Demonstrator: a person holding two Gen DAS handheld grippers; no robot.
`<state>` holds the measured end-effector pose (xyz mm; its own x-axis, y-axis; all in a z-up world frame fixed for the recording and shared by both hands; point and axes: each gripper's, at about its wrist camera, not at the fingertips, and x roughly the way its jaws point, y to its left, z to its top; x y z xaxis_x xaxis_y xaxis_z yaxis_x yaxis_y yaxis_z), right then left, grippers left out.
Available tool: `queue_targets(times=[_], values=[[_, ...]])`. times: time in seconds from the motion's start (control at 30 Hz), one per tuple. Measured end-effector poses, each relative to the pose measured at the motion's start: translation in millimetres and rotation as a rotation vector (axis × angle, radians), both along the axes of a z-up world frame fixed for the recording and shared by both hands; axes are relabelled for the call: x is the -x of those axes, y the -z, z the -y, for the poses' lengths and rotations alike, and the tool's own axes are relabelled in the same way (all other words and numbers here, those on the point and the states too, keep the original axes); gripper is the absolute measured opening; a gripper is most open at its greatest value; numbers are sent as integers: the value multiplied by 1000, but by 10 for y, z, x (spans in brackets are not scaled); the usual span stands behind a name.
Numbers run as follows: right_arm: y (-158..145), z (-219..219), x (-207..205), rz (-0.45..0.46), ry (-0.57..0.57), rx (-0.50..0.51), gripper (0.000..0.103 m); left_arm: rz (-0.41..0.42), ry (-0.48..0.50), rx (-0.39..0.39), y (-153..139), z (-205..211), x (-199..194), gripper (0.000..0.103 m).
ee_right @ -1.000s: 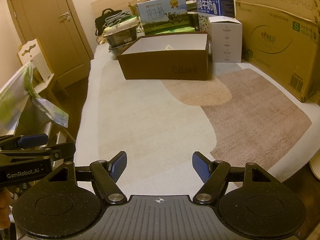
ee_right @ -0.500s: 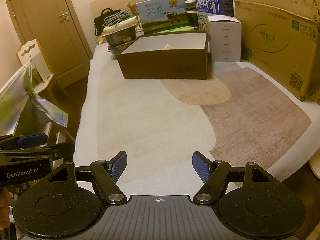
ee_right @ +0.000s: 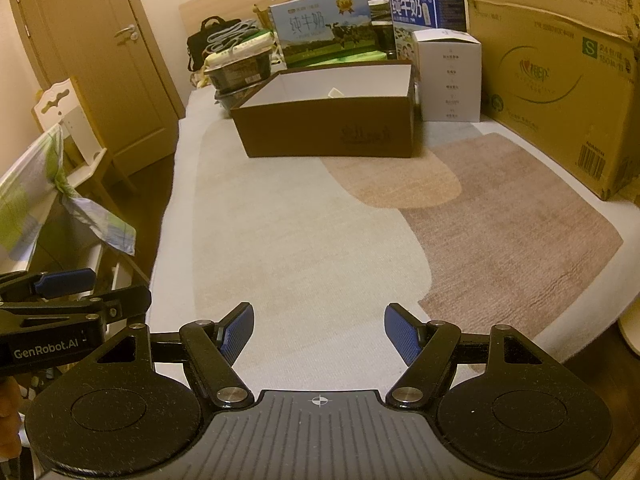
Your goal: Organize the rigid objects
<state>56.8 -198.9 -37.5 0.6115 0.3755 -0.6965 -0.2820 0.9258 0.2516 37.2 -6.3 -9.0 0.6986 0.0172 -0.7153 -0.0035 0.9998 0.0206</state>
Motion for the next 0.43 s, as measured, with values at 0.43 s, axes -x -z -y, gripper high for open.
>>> queue_targets(times=[0.43], values=[[16,10,1,-7,5,-1,72,9,5,-7,29,38,0,70]])
